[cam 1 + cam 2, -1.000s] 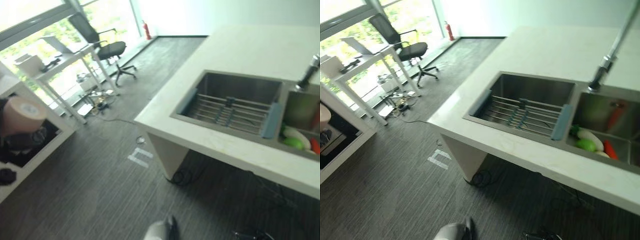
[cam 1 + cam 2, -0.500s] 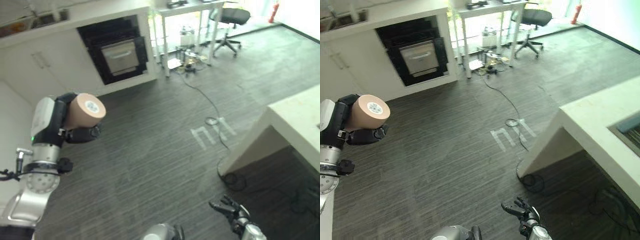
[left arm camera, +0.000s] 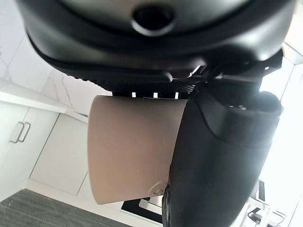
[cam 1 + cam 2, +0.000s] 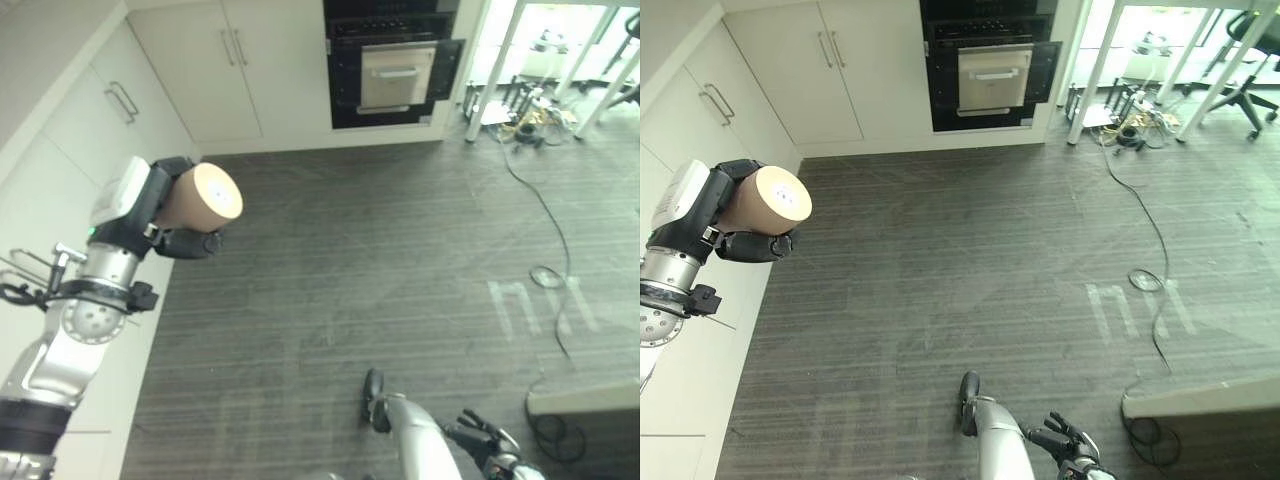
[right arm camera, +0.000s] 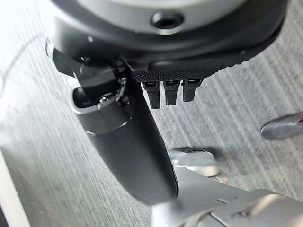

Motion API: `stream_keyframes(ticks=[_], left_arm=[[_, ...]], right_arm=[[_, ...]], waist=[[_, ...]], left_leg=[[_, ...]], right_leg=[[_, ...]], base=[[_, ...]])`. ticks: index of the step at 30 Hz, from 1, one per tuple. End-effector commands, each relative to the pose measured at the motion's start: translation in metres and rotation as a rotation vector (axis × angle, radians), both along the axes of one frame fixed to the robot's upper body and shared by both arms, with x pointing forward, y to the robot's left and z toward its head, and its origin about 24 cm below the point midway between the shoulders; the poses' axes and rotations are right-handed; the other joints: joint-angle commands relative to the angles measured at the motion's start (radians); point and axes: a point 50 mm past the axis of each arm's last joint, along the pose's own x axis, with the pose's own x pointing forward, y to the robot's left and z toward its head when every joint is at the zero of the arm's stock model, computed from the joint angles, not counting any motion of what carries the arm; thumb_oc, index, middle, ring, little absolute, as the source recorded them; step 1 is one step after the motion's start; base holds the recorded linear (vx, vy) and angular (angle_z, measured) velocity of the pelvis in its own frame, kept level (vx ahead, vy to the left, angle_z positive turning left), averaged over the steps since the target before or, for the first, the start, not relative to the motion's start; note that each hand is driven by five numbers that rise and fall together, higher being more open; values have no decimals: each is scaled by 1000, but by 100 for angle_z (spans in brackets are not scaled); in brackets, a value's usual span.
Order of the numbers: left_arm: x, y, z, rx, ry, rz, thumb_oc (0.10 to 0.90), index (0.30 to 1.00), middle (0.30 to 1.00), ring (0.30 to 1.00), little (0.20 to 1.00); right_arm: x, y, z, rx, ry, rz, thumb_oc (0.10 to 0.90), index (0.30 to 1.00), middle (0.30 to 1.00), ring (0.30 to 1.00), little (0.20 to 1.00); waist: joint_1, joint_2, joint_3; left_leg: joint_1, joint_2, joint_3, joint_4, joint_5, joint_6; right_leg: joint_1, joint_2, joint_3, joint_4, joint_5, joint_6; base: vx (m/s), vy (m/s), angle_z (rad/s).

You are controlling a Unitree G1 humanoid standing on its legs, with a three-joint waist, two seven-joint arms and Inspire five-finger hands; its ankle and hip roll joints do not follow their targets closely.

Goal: Place the dishes in the dishwasher.

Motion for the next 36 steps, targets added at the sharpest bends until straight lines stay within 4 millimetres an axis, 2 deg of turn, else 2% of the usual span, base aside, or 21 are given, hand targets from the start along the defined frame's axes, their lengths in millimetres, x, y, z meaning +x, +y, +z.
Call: stream_keyframes(ticks=[1, 2, 3, 5, 6, 7, 8, 10, 12, 14, 19, 20, 21, 22, 23, 25, 27, 31, 32, 34, 36], left_arm=[[-12, -3, 73, 100, -286, -38, 400, 300, 300, 300, 300], [-12, -4, 73, 103, -287, -37, 400, 300, 300, 300, 300], [-14, -3, 73, 103, -291, -39, 400, 300, 300, 300, 300], [-20, -3, 76, 93, -297, -61, 400, 300, 300, 300, 300], [-21, -5, 78, 92, -299, -74, 400, 300, 300, 300, 300], [-21, -8, 81, 112, -299, -101, 400, 300, 300, 300, 300], [-20, -8, 81, 114, -298, -104, 400, 300, 300, 300, 300], [-22, -4, 81, 121, -292, -97, 400, 300, 300, 300, 300], [-25, 2, 75, 124, -272, -69, 400, 300, 300, 300, 300], [-28, 3, 69, 131, -264, -68, 400, 300, 300, 300, 300], [-39, 8, 49, 127, -258, -68, 400, 300, 300, 300, 300], [-41, 7, 46, 134, -246, -73, 400, 300, 300, 300, 300], [-42, 6, 46, 136, -245, -76, 400, 300, 300, 300, 300], [-42, 5, 46, 139, -245, -81, 400, 300, 300, 300, 300], [-41, 5, 48, 141, -242, -81, 400, 300, 300, 300, 300], [-40, 6, 53, 134, -244, -77, 400, 300, 300, 300, 300], [-39, 6, 56, 130, -255, -66, 400, 300, 300, 300, 300], [-39, 6, 56, 129, -257, -63, 400, 300, 300, 300, 300], [-31, 2, 61, 114, -289, -49, 400, 300, 300, 300, 300], [-28, 4, 65, 108, -292, -54, 400, 300, 300, 300, 300], [-28, 8, 67, 114, -294, -51, 400, 300, 300, 300, 300]], right_arm=[[22, -9, 12, -36, -74, 32, 800, 900, 900, 900, 900], [23, -11, 14, -39, -78, 42, 800, 900, 900, 900, 900], [25, -12, 16, -56, -87, 81, 800, 900, 900, 900, 900], [26, -22, 21, -91, -111, 82, 800, 900, 900, 900, 900], [26, -28, 23, -92, -122, 50, 800, 900, 900, 900, 900], [24, -39, 26, -95, -142, 10, 800, 900, 900, 900, 900], [23, -41, 27, -96, -144, 16, 800, 900, 900, 900, 900], [25, -42, 27, -102, -145, 37, 800, 900, 900, 900, 900], [29, -36, 25, -104, -125, 55, 800, 900, 900, 900, 900], [28, -34, 23, -103, -112, 42, 800, 900, 900, 900, 900], [27, -28, 19, -106, -87, 27, 800, 900, 900, 900, 900], [22, -24, 15, -111, -76, 36, 800, 900, 900, 900, 900], [21, -22, 14, -118, -78, 46, 800, 900, 900, 900, 900], [22, -19, 15, -139, -92, 70, 800, 900, 900, 900, 900], [24, -16, 16, -150, -112, 88, 800, 900, 900, 900, 900], [28, -13, 19, -154, -147, 109, 800, 900, 900, 900, 900], [35, -11, 24, -166, -190, 153, 800, 900, 900, 900, 900], [36, -11, 25, -169, -198, 161, 800, 900, 900, 900, 900], [66, -5, 44, -201, -336, 236, 800, 900, 900, 900, 900], [70, -4, 48, -216, -355, 266, 800, 900, 900, 900, 900], [73, -2, 51, -224, -365, 284, 800, 900, 900, 900, 900]], waist=[[-16, -2, -77], [-18, 5, -82], [-18, 2, -83], [4, -28, -66], [14, -46, -56], [38, -53, -36], [48, -56, -31], [77, -60, -19], [130, -49, -3], [158, -37, 0], [169, -15, -32], [169, -12, -51], [166, 0, -60], [154, 19, -58], [139, 28, -42], [124, 45, -30], [111, 47, -18], [107, 52, -17], [44, -28, 12], [35, -32, 5], [39, -35, -3]], left_leg=[[-42, 160, 5, 88, 38, -72], [-5, 185, 11, 88, 118, -101], [29, 205, 19, 107, 241, -139], [-112, 198, 31, 452, 359, -186], [-216, 190, 54, 575, 354, -186], [-376, 187, 80, 612, 309, -163], [-413, 176, 89, 564, 280, -144], [-477, 167, 112, 366, 286, -119], [-575, 148, 83, 162, 365, -132], [-629, 151, 70, 88, 428, -146], [-580, 161, 105, 88, 297, -103], [-540, 163, 112, 88, 248, -83], [-523, 174, 109, 88, 229, -69], [-491, 180, 90, 88, 207, -48], [-453, 175, 71, 88, 185, -26], [-413, 189, 49, 88, 165, -9], [-372, 196, 39, 88, 141, -7], [-368, 202, 36, 88, 137, -10], [-247, 162, -61, 88, 2, -28], [-209, 178, -101, 88, -35, -44], [-174, 211, -120, 88, -57, -72]], right_leg=[[91, -82, 88, -88, 40, 345], [104, -68, 85, -88, 18, 327], [126, -59, 83, -88, -9, 301], [195, -64, 101, -88, -57, 249], [219, -71, 115, -88, -71, 237], [261, -63, 139, -88, -93, 235], [274, -63, 153, -88, -99, 242], [301, -51, 197, -88, -121, 252], [359, -7, 276, -88, -168, 256], [386, 17, 308, -88, -182, 250], [458, 1, 292, -88, -229, 278], [495, -11, 257, -88, -230, 295], [506, -13, 233, -88, -168, 311], [495, -15, 213, -24, -103, 329], [438, -29, 198, 144, -85, 344], [335, -50, 171, 273, -47, 353], [252, -83, 154, 261, -53, 344], [251, -82, 148, 238, -49, 342], [79, -230, 319, -88, 95, 418], [36, -248, 404, -88, 107, 436], [56, -266, 418, -88, 123, 445]], base=[[366, -160, 5], [460, -218, 7], [506, -276, 13], [437, -333, -3], [372, -294, -38], [334, -160, -70], [388, -53, -66], [471, 122, -80], [559, 196, -77], [341, 146, -149], [273, 201, -129], [295, 185, -71], [344, 226, -62], [267, 197, -47], [226, 166, -3], [126, 94, 27], [139, -42, 13], [207, -199, -16], [826, -831, 8], [752, -715, 77], [450, -456, 73]])
